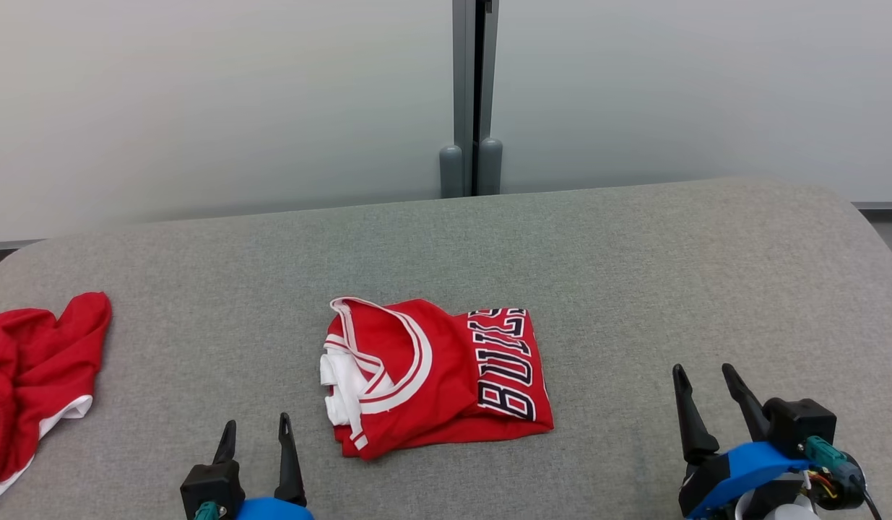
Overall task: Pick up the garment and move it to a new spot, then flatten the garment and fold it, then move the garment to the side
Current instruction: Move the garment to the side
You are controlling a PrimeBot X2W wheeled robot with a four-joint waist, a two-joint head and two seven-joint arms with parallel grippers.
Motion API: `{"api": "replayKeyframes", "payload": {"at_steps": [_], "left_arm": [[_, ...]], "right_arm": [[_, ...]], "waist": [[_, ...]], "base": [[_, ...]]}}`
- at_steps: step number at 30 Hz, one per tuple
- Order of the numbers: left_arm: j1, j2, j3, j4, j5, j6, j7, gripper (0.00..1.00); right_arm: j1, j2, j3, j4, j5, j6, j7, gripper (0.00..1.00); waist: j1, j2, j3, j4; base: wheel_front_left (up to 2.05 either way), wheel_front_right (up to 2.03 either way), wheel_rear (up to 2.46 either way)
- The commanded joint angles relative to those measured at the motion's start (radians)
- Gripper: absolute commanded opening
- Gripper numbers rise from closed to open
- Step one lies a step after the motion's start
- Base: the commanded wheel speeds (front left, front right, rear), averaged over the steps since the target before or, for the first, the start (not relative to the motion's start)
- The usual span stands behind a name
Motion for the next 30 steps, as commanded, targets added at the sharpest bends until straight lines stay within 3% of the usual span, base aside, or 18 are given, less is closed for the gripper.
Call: {"api": "replayKeyframes", "payload": {"at_steps": [1,5,19,30], "left_arm": [[0.010,0.000,-0.004,-0.004,0.003,-0.006,-0.003,1.00],[0.003,0.000,-0.011,-0.004,-0.003,-0.007,-0.003,1.00],[-0.017,0.000,-0.074,0.017,-0.022,-0.018,-0.003,1.00],[-0.033,0.000,-0.094,0.007,-0.040,-0.010,-0.003,1.00]], "right_arm": [[0.018,0.000,0.002,0.001,0.010,0.000,-0.004,1.00],[0.007,0.001,0.074,-0.012,0.043,0.000,-0.004,1.00],[-0.110,-0.002,0.567,0.053,0.179,0.000,-0.004,1.00],[-0.214,-0.002,0.629,0.186,0.106,0.000,-0.005,1.00]], "waist": [[0.0001,0.0001,0.002,0.005],[0.0001,0.0001,0.009,0.023],[0.0001,0.0001,0.054,0.192],[0.0001,0.0001,0.114,0.297]], "base": [[0.00,0.00,0.00],[0.00,0.00,0.00],[0.00,0.00,0.00],[0.00,0.00,0.00]]}}
